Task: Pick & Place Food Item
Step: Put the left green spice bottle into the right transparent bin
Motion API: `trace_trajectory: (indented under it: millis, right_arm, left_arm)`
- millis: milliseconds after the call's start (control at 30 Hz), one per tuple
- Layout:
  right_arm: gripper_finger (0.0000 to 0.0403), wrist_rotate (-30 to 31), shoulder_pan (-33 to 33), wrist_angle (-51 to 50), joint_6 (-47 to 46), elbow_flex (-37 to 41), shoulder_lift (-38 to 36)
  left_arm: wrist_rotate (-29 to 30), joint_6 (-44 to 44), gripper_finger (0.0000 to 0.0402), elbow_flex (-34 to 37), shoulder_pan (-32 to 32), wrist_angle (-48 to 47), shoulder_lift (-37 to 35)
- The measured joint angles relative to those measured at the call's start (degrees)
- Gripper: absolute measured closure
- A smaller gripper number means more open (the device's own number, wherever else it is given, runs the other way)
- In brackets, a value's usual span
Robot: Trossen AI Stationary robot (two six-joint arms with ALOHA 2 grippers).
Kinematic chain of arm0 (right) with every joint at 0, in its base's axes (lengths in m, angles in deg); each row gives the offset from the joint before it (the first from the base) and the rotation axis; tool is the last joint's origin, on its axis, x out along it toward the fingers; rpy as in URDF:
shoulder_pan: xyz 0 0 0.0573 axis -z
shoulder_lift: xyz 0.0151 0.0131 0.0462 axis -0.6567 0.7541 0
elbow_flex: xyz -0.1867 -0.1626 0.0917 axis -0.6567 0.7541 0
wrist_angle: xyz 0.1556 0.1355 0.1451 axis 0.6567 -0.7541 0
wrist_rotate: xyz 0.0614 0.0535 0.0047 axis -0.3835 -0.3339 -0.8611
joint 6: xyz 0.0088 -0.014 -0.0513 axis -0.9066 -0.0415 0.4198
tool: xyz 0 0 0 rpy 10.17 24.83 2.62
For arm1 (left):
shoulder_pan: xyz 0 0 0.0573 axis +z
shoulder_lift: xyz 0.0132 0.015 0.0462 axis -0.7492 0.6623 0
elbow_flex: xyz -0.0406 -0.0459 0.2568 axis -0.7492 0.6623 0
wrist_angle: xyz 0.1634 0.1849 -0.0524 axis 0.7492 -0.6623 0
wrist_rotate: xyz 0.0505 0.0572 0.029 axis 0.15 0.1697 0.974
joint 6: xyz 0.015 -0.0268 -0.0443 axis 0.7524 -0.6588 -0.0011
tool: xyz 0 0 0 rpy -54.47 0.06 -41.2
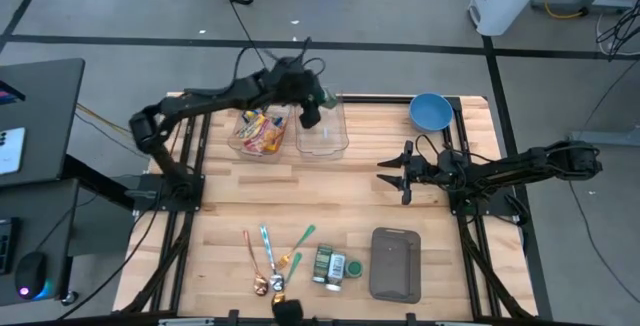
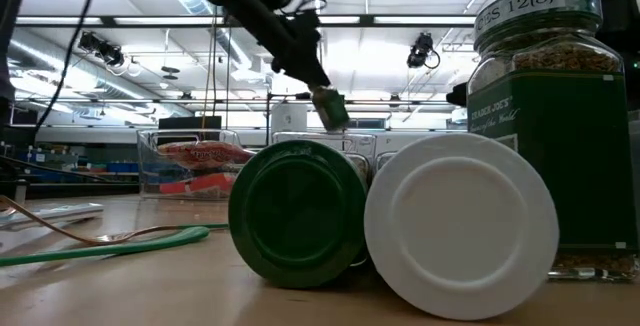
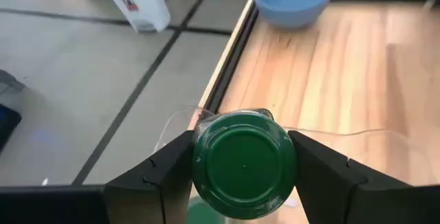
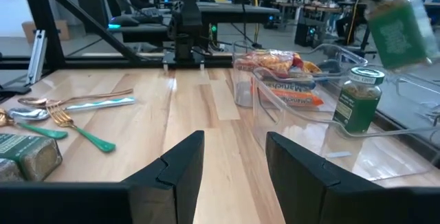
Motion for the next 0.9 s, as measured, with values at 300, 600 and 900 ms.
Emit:
trace_trajectory:
  millis: [300,600,900]
  right_arm:
    - [0.0236,0.2,0.0,-1.0,-0.1,0.0,0.0]
    - [0.0236,0.5,0.0,-1.6,-0.1,0.0,0.0]
    - [0.0236,0.5,0.0,-1.9,-0.1,0.0,0.0]
  left_arm:
    - [-0.6,1.8,0.0190,-17.6,3.1,-16.6,14.4]
    - [-1.3,2.3,0.0190,-26.7,4.6,-23.5,23.0]
    - [-1.5,3.7,0.0190,-27.9,4.6,-28.1,25.7]
